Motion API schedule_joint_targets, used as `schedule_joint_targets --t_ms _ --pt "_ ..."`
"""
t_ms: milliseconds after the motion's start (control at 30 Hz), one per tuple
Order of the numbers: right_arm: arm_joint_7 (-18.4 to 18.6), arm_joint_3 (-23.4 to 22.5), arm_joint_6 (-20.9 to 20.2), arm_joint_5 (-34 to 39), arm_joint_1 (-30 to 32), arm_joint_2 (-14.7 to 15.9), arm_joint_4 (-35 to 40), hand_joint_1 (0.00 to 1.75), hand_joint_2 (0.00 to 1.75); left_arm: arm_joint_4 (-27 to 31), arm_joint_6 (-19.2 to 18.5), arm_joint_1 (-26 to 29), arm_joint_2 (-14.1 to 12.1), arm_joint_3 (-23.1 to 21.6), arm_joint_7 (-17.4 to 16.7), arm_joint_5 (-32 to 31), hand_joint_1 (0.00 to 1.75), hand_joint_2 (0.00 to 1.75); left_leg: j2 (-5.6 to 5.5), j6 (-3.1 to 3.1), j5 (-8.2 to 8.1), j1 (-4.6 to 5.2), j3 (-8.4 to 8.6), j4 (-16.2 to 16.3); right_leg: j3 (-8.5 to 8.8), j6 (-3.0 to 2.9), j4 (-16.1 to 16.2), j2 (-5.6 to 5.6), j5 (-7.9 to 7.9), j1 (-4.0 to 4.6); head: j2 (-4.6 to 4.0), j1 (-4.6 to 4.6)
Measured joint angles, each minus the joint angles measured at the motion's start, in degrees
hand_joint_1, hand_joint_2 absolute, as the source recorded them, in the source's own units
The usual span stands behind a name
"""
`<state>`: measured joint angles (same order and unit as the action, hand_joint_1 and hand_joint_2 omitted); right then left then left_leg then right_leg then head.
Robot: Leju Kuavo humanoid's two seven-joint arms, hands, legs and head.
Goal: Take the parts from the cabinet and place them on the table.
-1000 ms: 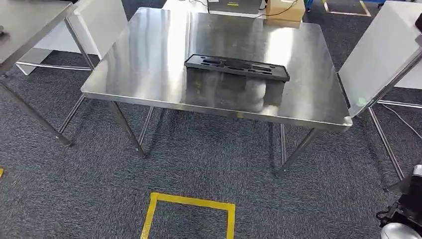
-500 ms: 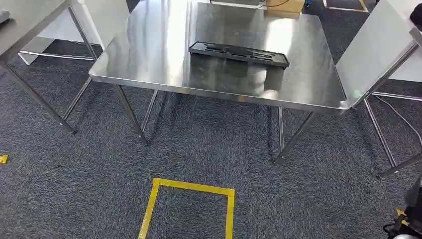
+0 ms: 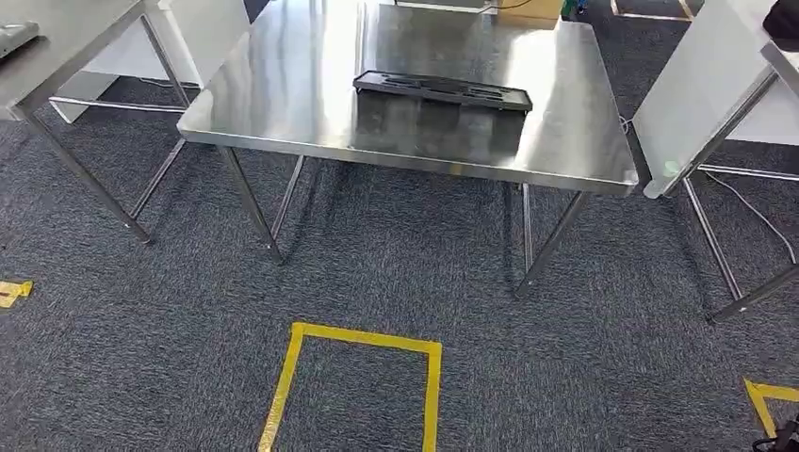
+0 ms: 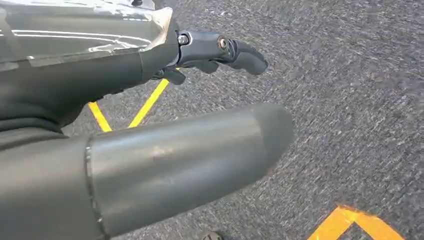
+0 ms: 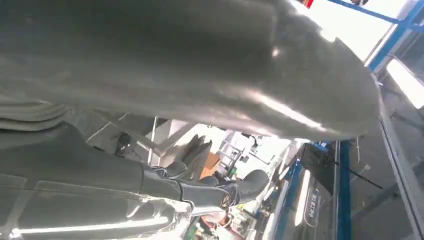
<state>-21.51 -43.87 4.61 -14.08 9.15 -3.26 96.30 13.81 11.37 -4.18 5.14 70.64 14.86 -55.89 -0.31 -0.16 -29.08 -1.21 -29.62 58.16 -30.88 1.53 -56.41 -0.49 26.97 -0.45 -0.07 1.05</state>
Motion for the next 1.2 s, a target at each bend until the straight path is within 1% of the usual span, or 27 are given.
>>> schedule_joint_targets --t_ms 67,133,167,233,267,300,333,400,433,467,500,600,633,667,700,767,800,833,867,900,933,967,1000,1100,1133,1167,1200 --pt "-0.04 -0.15 0.00 0.00 0.00 0.11 -0.02 0.00 0.00 -0.07 0.00 0.08 0.00 0.00 0.02 -0.02 0.00 0.00 0.07 0.93 -0.03 0.39 -0.58 -0.21 0.07 0.93 -0.04 -0.04 -0.48 -0.05 0.00 0.04" --pt "-0.02 -0.42 -0.02 -0.02 0.05 0.20 -0.02 0.00 0.00 -0.22 0.04 0.11 0.00 0.00 0.00 -0.04 0.00 0.00 0.24 2.39 0.95 0.14 -0.80 -0.90 -0.96 1.51 -0.84 0.05 -0.06 -0.21 0.00 0.02" --pt "0.00 -0.41 -0.15 -0.13 0.04 0.22 -0.02 0.00 0.00 -0.24 0.09 0.10 0.00 0.00 0.00 -0.02 0.00 0.00 0.10 2.79 1.21 0.23 -1.15 -0.98 -1.90 1.25 -3.04 0.10 1.68 -0.26 0.00 0.11" --pt "0.07 -0.44 -0.50 -0.53 0.07 0.28 -0.18 0.00 0.00 -0.26 0.26 0.10 -0.11 0.04 -0.26 -0.02 0.00 0.00 0.05 3.27 1.77 0.32 -1.99 -0.95 -5.50 0.73 -11.81 0.20 6.04 -0.30 0.00 0.22" --pt "0.20 -0.39 -0.77 -0.83 0.11 0.22 -0.39 0.00 0.00 -0.33 0.42 0.14 -0.11 0.09 -0.55 -0.02 0.00 0.00 -0.22 3.31 2.10 0.43 -2.51 -0.89 -7.47 0.71 -16.86 0.21 7.97 -0.31 0.00 0.22" --pt "0.22 -0.39 -1.03 -1.05 0.19 0.15 -0.59 0.00 0.00 -0.37 0.46 0.21 -0.11 0.20 -0.94 -0.02 0.00 0.00 -0.53 3.22 2.37 0.45 -2.84 -0.87 -8.02 1.00 -18.77 0.21 8.43 -0.34 0.00 0.20" --pt "0.22 -0.37 -1.07 -1.31 0.30 0.11 -0.81 0.00 0.00 -0.46 0.52 0.29 -0.11 0.28 -1.22 -0.09 0.00 0.00 -1.06 3.10 2.65 0.45 -3.11 -0.86 -7.02 1.38 -17.62 0.22 7.92 -0.34 0.00 0.22" --pt "0.22 -0.37 -1.16 -1.57 0.41 0.09 -0.94 0.00 0.00 -0.65 0.55 0.31 -0.04 0.30 -1.57 -0.50 0.00 0.00 -2.08 2.78 3.09 0.43 -3.31 -0.85 -1.45 2.33 -8.51 0.65 4.72 -0.42 0.00 0.22" --pt "0.22 -0.35 -1.18 -1.77 0.50 0.07 -0.94 0.00 0.00 -0.79 0.55 0.30 0.00 0.28 -1.64 -0.59 0.00 0.00 -2.63 2.53 3.29 0.43 -3.34 -0.85 2.38 2.57 -2.03 1.95 2.81 -0.55 0.00 0.24" --pt "0.22 -0.35 -1.18 -1.90 0.65 0.04 -0.94 0.00 0.00 -0.81 0.55 0.31 0.04 0.28 -1.66 -0.66 0.00 0.00 -3.02 2.28 3.49 0.46 -3.43 -0.84 3.84 2.07 1.12 4.28 3.27 -0.72 0.00 0.22" --pt "0.24 -0.37 -1.27 -2.10 0.90 -0.13 -0.94 0.00 0.00 -0.81 0.52 0.28 0.04 0.26 -1.64 -0.85 0.00 0.00 -3.55 1.90 3.68 0.78 -3.58 -0.73 3.67 1.58 1.16 3.57 2.93 -0.05 0.00 0.24" --pt "0.35 -0.66 -1.75 -2.84 1.36 -0.52 -0.90 0.00 0.00 -0.89 0.48 0.66 0.11 0.26 -1.27 -1.46 0.00 0.00 -4.83 0.75 4.41 0.62 -3.94 -1.04 3.45 0.68 0.81 2.06 2.56 0.32 0.00 0.22" --pt "0.37 -0.66 -1.90 -3.08 1.32 -0.63 -0.81 0.00 0.00 -0.92 0.46 0.75 0.04 0.22 -1.16 -1.64 0.00 0.00 -4.40 0.64 4.07 0.48 -4.29 -0.52 3.40 -0.08 1.15 1.44 2.05 -0.92 0.00 0.20" --pt "0.37 -0.68 -1.99 -3.26 1.33 -0.70 -0.74 0.00 0.00 -0.94 0.44 0.73 0.02 0.20 -0.99 -1.71 0.00 0.00 -2.37 0.52 2.63 0.64 -5.07 0.93 3.63 -0.34 1.14 0.89 1.92 -0.74 0.00 0.18" --pt "0.46 -0.79 -2.01 -3.39 1.59 -0.85 -0.76 0.00 0.00 -0.94 0.42 0.64 0.00 0.20 -0.86 -1.71 0.00 0.00 -0.95 0.36 -0.23 0.60 -6.73 4.73 3.51 -1.02 1.12 0.25 1.82 -0.66 0.00 0.00" --pt "0.59 -0.98 -2.08 -3.47 1.73 -1.05 -0.76 0.00 0.00 -1.00 0.31 0.57 -0.04 0.17 -0.81 -1.79 0.00 0.00 -0.30 -0.05 -4.83 0.56 -10.84 14.37 3.10 -1.20 1.07 -1.08 1.70 -0.34 0.00 0.00" --pt "0.74 -1.09 -2.14 -3.65 1.74 -1.18 -0.77 0.00 0.00 -1.11 0.22 0.59 -0.02 0.18 -0.81 -1.81 0.00 0.00 -0.12 -0.20 -5.66 0.54 -12.01 17.48 2.67 -1.20 1.05 -1.83 1.70 -0.27 0.00 -0.02" --pt "0.81 -1.20 -2.27 -3.85 1.74 -1.29 -0.79 0.00 0.00 -1.20 0.22 0.62 -0.02 0.18 -0.83 -1.84 0.00 0.00 0.01 -0.22 -5.19 0.52 -11.75 17.62 2.58 -1.20 1.05 -2.49 1.70 -0.23 0.00 0.00" --pt "0.83 -1.29 -2.38 -4.00 1.70 -1.36 -0.83 0.00 0.00 -1.27 0.22 0.63 -0.02 0.18 -0.87 -1.84 0.00 0.00 0.23 -0.17 -3.72 0.50 -10.24 15.32 2.64 -1.18 1.03 -3.16 1.73 -0.23 0.00 -0.02" --pt "0.83 -1.29 -2.56 -4.22 1.61 -1.42 -0.92 0.00 0.00 -1.29 0.30 0.64 -0.02 0.18 -1.00 -1.81 0.00 0.00 0.77 -0.10 -1.30 0.48 -7.08 9.97 2.77 -1.15 1.01 -3.90 1.75 -0.24 0.00 -0.02" --pt "0.83 -1.29 -2.71 -4.33 1.57 -1.44 -1.01 0.00 0.00 -1.29 0.42 0.60 -0.04 0.18 -1.03 -1.81 0.00 0.00 2.07 0.04 0.63 0.48 -3.85 4.52 2.92 -1.12 0.98 -4.50 1.78 -0.23 0.00 -0.02" --pt "0.83 -1.29 -2.80 -4.39 1.50 -1.44 -1.07 0.00 0.00 -1.29 0.44 0.51 -0.02 0.18 -1.01 -1.81 0.00 0.00 5.37 0.32 1.21 0.58 -1.27 0.23 3.51 -0.83 0.86 -4.97 1.96 0.13 0.00 -0.02" --pt "0.83 -1.42 -2.80 -4.39 1.59 -1.47 -1.14 0.00 0.00 -1.31 0.44 0.28 -0.02 0.17 -1.03 -1.81 0.00 0.00 5.11 0.90 1.16 0.97 -1.19 -0.46 2.91 -0.40 0.50 -5.65 2.21 0.81 0.00 0.02" --pt "0.81 -1.53 -2.82 -4.42 1.11 -1.33 -1.25 0.00 0.00 -1.35 0.50 0.42 0.11 0.13 -1.05 -1.79 0.00 0.00 3.06 1.94 1.53 1.41 -2.13 -0.44 3.42 0.19 0.70 -7.40 1.99 0.67 0.00 0.44" --pt "0.81 -1.51 -2.82 -4.44 1.05 -1.27 -1.25 0.00 0.00 -1.35 0.52 0.44 0.13 0.13 -1.09 -1.79 0.00 0.00 2.44 2.63 2.05 0.99 -2.05 -0.94 3.29 0.56 0.45 -7.27 2.31 0.72 0.00 0.41" --pt "0.81 -1.51 -2.82 -4.44 0.96 -1.25 -1.31 0.00 0.00 -1.38 0.52 0.43 0.22 0.13 -1.18 -1.79 0.00 0.00 1.94 2.98 2.32 0.91 -2.24 -1.07 2.51 0.86 -0.75 -3.85 3.26 0.27 0.00 0.55" --pt "0.74 -1.66 -2.82 -4.48 1.05 -1.22 -1.33 0.00 0.00 -1.38 0.55 0.33 0.15 0.13 -1.25 -1.79 0.00 0.00 1.31 3.37 2.58 0.81 -2.56 -1.06 1.11 0.56 -3.93 -1.34 5.24 0.12 0.00 0.55"
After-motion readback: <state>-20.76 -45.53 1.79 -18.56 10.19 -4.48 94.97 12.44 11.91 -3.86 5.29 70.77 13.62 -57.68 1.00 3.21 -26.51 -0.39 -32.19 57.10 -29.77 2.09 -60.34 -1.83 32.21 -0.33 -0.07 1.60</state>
